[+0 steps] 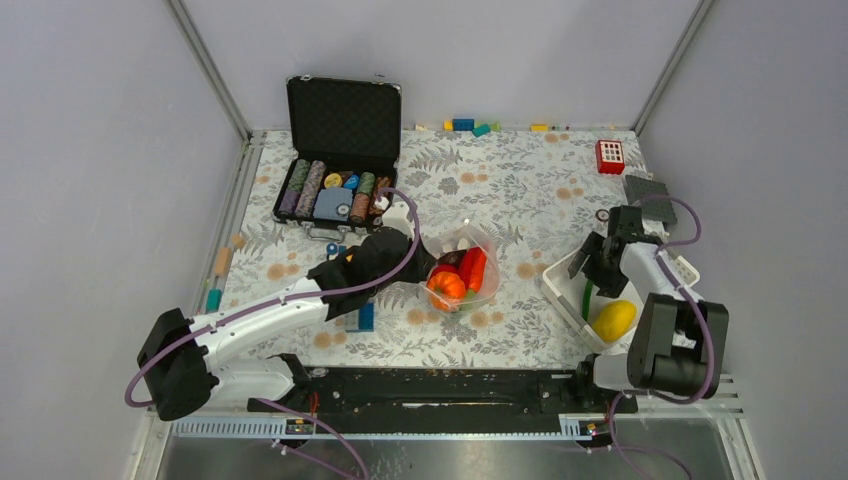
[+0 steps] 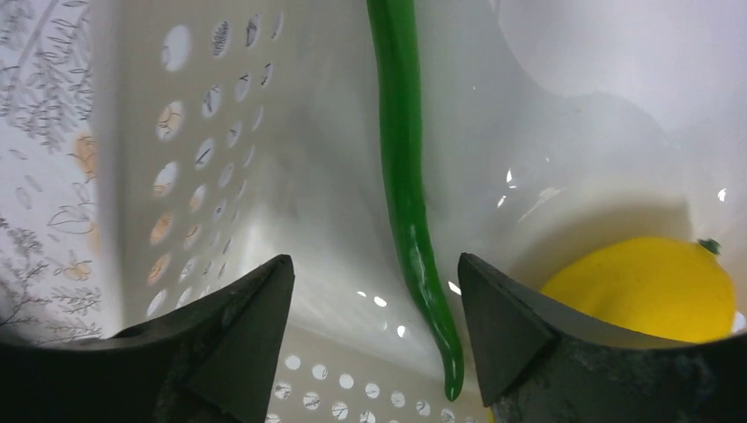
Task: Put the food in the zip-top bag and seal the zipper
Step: Pick up the fake vegetable from the bin.
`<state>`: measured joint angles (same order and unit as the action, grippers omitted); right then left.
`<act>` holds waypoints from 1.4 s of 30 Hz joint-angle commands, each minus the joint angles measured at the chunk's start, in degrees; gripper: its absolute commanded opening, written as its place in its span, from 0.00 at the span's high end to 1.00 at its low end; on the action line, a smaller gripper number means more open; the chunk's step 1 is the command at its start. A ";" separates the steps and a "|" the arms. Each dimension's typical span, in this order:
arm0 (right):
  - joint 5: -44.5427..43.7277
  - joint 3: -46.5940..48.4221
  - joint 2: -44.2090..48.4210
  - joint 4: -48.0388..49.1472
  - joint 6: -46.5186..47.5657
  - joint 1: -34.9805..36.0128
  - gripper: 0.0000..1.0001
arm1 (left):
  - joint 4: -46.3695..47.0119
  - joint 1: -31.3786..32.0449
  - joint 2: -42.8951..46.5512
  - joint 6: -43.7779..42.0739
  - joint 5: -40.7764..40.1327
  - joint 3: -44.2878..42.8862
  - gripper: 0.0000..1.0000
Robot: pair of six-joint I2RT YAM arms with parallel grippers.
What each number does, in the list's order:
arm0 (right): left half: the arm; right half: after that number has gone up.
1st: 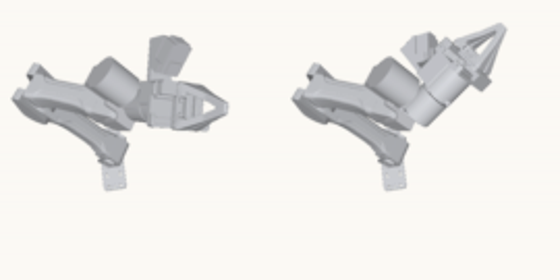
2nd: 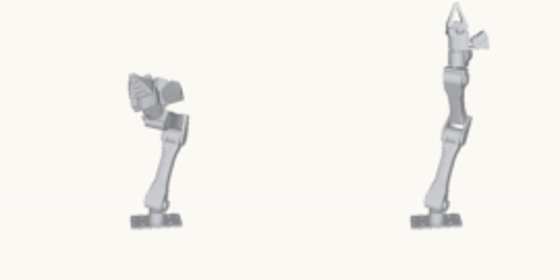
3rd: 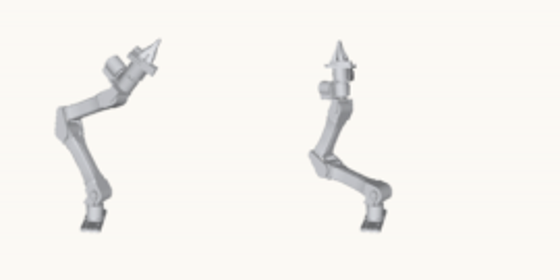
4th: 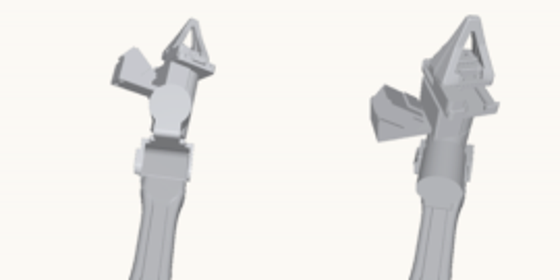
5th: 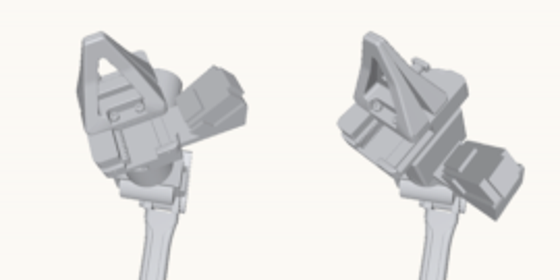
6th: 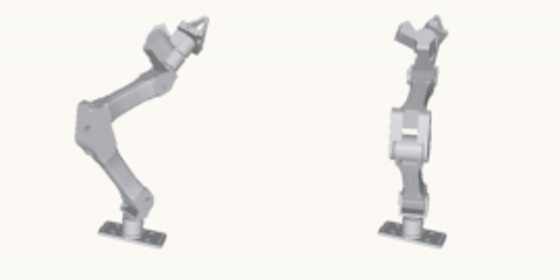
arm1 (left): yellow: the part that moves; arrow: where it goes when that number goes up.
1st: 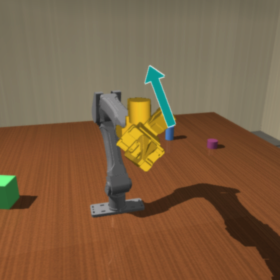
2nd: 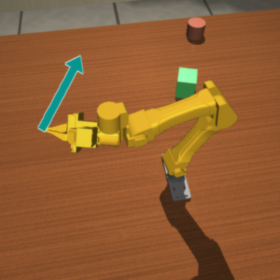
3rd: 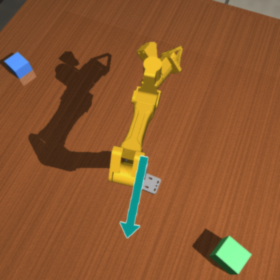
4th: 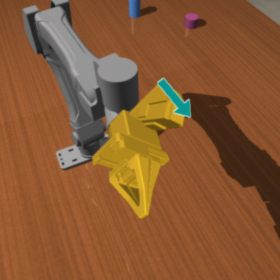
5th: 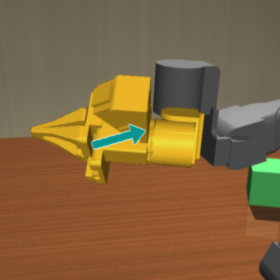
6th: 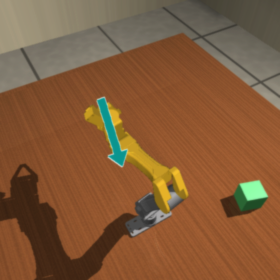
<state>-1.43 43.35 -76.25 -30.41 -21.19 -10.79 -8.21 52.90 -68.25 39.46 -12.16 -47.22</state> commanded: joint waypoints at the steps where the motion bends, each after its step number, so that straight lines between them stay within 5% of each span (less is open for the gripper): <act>1: 1.24 1.26 -4.22 2.12 0.42 -0.20 0.27 | 3.10 -0.21 0.63 -0.57 0.40 -0.60 1.00; 9: 0.36 2.90 -10.31 2.83 -2.50 -0.29 0.44 | 3.13 -0.24 0.35 -0.70 0.41 -0.59 1.00; 25: 5.75 5.13 -14.70 7.66 -4.26 -0.20 1.00 | 3.86 -0.18 0.28 -0.66 -0.06 -0.11 1.00; 36: 6.76 10.35 -15.90 10.80 -0.53 2.16 1.00 | 4.72 -0.24 -1.49 -0.46 -0.04 -1.37 1.00; 42: -7.16 11.28 -11.16 5.97 1.02 4.41 1.00 | 3.40 -0.10 -2.23 -0.18 -0.71 -3.31 1.00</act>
<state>0.54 53.36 -91.90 -21.98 -22.06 -7.27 -6.42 52.90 -70.15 39.07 -12.19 -47.29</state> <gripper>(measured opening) 0.221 0.008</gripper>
